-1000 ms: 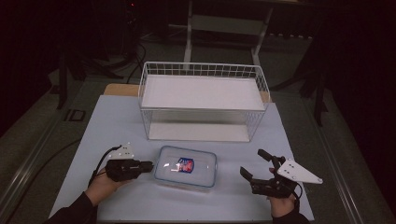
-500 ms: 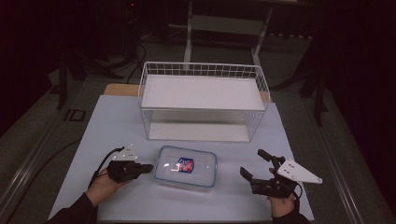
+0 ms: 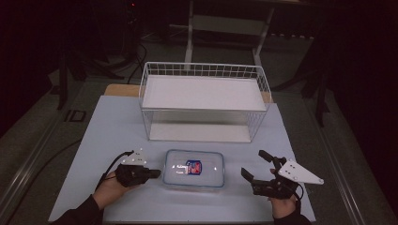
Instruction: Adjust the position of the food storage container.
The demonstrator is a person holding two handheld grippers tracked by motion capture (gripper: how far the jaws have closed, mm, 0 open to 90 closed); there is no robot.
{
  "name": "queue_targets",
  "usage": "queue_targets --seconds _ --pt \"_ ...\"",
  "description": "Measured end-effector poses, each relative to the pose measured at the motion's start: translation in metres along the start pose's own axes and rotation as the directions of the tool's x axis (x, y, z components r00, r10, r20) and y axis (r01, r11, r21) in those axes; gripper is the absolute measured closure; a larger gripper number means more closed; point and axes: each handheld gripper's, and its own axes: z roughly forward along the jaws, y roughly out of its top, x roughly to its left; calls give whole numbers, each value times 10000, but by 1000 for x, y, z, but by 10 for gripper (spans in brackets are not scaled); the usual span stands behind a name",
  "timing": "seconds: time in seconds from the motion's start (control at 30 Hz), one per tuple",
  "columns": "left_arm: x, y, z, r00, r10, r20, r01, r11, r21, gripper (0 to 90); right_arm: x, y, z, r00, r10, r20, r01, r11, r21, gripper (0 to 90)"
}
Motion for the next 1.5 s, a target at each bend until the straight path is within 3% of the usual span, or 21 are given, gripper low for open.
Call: queue_targets --seconds 0.3,0.6,1.17,1.23,1.4,1.5 --pt "-6 8 13 9995 135 296 -136 9999 1 895 1 -1 2 10000 -26 -64 26 10000 96 116" --pt "-7 17 23 9991 335 263 -335 9994 -3 894 3 -1 4 9997 -73 -220 77 9998 174 115" --pt "-8 31 41 9984 307 465 -306 9995 -20 893 3 -2 4 9997 -33 -241 38 9997 221 116" --pt "-7 31 38 9989 151 440 -146 9998 -120 884 3 -2 4 9997 -37 -232 42 9997 233 116" --pt "-1 33 21 9981 -449 421 477 9966 -672 739 4 -2 5 9997 -57 -248 63 9997 248 116" --pt "0 36 13 9900 -1078 912 1172 9875 -1056 599 5 -2 6 9995 -85 -298 94 9995 297 116"
